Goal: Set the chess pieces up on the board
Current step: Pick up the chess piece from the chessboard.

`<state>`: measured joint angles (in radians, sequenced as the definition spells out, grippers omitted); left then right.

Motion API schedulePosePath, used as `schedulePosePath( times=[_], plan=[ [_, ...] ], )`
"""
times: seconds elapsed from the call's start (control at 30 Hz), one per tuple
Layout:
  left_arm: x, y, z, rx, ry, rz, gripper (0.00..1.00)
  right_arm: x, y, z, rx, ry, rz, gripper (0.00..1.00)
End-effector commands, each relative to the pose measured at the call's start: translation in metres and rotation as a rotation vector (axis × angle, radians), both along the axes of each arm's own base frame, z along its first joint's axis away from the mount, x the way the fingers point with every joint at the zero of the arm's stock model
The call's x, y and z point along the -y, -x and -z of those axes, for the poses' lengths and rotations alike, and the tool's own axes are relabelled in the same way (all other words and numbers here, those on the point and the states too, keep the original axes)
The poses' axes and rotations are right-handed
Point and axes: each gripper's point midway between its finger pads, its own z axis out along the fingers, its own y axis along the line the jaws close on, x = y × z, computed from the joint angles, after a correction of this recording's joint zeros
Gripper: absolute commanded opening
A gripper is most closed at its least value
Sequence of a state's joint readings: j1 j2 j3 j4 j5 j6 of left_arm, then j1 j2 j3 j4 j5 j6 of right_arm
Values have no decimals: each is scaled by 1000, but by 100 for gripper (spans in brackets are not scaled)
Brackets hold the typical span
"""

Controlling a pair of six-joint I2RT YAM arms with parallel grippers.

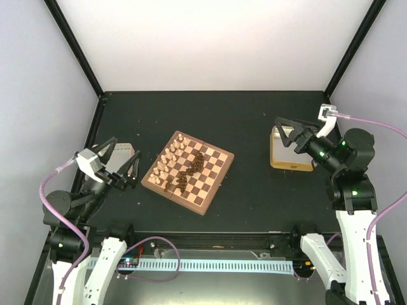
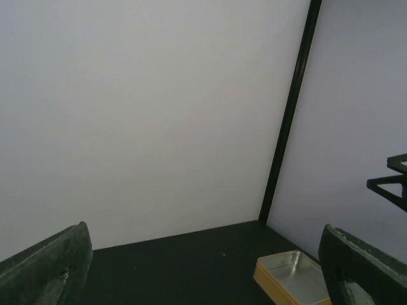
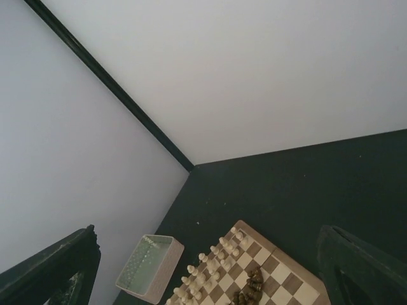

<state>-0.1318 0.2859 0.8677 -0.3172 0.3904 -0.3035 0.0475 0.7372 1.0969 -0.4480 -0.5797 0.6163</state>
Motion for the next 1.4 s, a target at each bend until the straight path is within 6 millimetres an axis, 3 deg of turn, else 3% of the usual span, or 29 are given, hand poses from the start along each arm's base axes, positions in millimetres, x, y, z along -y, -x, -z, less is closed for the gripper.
schedulePosePath(
  times=[0.0,0.07,0.23,0.43,0.6,0.8,0.97,1.2,1.37],
  plan=[
    [4,4,0,5,-22,27,99,3,-7,7,-20,-5,15,95],
    [7,0,11,-20,-22,42,99,8,-13,20,-75,-55,58,95],
    [18,-15,51,-146,23,114,99,-5,-17,44,-112,-176,-24,88],
    [24,-34,103,-303,92,154,99,-18,-29,78,-210,-155,-118,82],
    [6,-49,183,-695,128,-3,99,-19,-40,107,-278,-79,-124,83],
    [-2,-41,245,-987,198,-93,99,-24,-61,146,-355,51,-84,78],
    [-8,-46,276,-1100,232,-164,81,-41,-78,185,-431,155,-55,66],
    [-3,-54,311,-1254,138,-175,47,-93,-80,225,-495,223,-147,41],
    [14,-60,319,-1265,37,-157,40,-118,-80,246,-545,224,-200,33]
  ],
)
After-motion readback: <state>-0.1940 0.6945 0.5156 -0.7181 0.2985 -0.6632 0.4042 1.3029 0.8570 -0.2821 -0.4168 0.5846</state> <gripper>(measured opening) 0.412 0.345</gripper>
